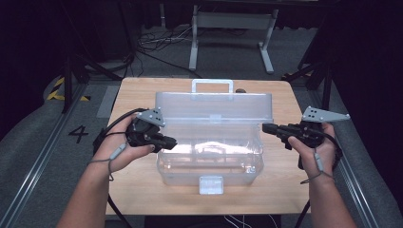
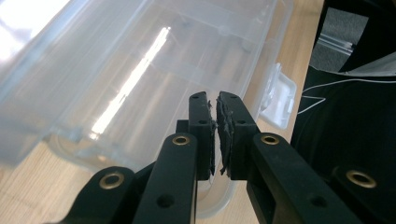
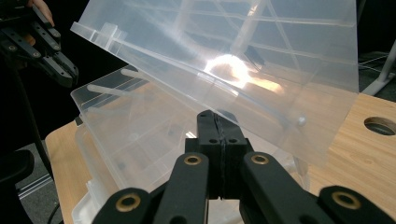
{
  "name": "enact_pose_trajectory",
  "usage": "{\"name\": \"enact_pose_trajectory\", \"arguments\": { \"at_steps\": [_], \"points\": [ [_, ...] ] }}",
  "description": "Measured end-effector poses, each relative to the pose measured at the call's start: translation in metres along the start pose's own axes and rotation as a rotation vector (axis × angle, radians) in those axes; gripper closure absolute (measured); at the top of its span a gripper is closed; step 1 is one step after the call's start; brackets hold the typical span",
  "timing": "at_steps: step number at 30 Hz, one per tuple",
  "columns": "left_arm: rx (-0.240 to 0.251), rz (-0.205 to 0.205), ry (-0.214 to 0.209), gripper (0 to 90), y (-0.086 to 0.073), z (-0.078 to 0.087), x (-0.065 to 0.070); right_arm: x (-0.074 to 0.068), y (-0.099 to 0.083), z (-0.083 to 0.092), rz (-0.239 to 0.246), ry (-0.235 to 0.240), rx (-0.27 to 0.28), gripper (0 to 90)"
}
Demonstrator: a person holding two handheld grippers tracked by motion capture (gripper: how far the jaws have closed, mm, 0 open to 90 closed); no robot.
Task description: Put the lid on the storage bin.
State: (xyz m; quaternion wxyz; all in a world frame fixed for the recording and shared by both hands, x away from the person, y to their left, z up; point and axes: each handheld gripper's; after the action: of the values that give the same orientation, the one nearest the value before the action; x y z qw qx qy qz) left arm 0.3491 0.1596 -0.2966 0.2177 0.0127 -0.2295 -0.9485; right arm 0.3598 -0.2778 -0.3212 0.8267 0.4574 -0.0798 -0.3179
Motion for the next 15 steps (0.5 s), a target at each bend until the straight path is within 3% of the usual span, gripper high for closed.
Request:
{"name": "enact_pose_trajectory", "arguments": {
  "at_steps": [8, 10, 15],
  "points": [
    [0.047, 0.081, 0.019, 83.9, -0.024, 0.007, -0.012, -0.001, -0.001, -0.001, 0.004, -0.004, -0.009, 90.0],
    [0.033, 0.102, 0.020, 83.1, -0.029, 0.007, -0.016, -0.001, -0.001, -0.001, 0.006, -0.003, -0.015, 90.0],
    [0.055, 0.185, 0.038, 82.7, -0.041, 0.004, -0.030, -0.002, -0.001, -0.001, 0.009, -0.006, -0.022, 90.0]
  ]
}}
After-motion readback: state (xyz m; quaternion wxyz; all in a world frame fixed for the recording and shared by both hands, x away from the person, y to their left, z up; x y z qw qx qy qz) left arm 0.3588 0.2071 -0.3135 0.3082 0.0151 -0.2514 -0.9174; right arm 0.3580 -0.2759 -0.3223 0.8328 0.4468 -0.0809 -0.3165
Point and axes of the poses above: each handheld gripper's, and its own axes: z roughly backward along the jaws, y roughly out of its top, x roughly to its right, and after that the axes turned 15 degrees about -x, right-handed
